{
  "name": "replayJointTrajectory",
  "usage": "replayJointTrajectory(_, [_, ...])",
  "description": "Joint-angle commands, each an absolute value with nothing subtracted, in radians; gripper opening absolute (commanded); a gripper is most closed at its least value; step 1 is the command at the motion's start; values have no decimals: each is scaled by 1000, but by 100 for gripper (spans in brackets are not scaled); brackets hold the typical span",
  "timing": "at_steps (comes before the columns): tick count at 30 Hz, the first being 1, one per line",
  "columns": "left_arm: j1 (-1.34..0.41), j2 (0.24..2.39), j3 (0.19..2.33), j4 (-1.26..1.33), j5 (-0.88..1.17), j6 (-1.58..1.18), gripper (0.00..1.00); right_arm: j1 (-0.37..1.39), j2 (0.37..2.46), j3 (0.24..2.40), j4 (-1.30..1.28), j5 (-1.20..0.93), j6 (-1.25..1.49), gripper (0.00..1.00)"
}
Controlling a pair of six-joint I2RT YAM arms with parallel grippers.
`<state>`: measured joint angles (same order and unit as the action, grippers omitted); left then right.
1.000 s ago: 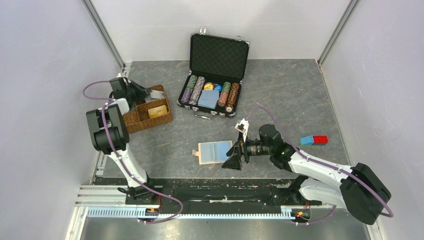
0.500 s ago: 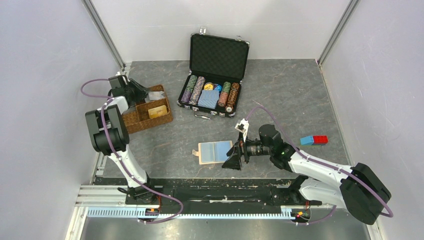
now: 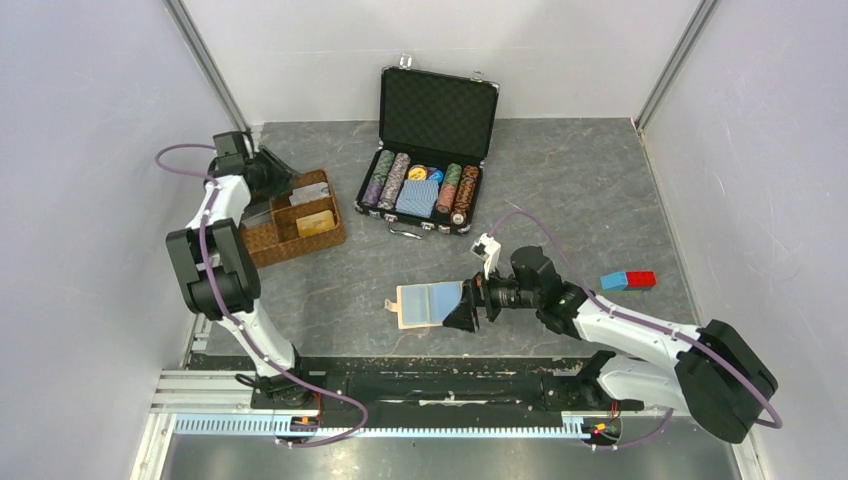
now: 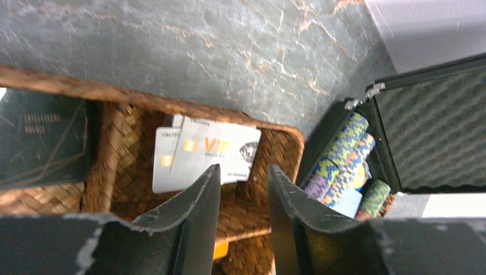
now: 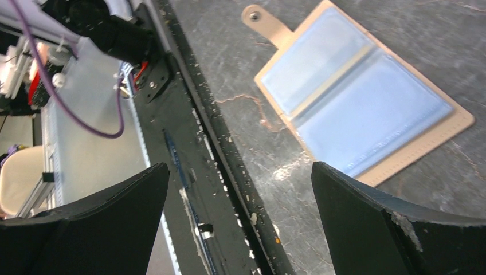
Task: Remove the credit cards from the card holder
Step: Place the credit card in the storage box, then remove the credit card from the card holder.
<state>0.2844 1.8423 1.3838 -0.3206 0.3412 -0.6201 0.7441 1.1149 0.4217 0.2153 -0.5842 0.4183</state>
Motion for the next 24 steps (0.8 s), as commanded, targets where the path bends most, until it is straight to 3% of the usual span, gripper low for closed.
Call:
replayJointTrajectory(1, [190,1693,1335,-439,364,-562,48,743,1139,476,156,-462,418,98])
replayJointTrajectory(10, [-101,1404,1003,-386,318,-561,57,749,1083,440,119,-377,428,98])
replayJointTrajectory(20, [-434,1099,640,-353,202,-652,59,749,1001,404,79,-300,421,98])
replayJointTrajectory(24, [-480,1019,500,-271,185,-711,60,749,988,396,77,-285,424,98])
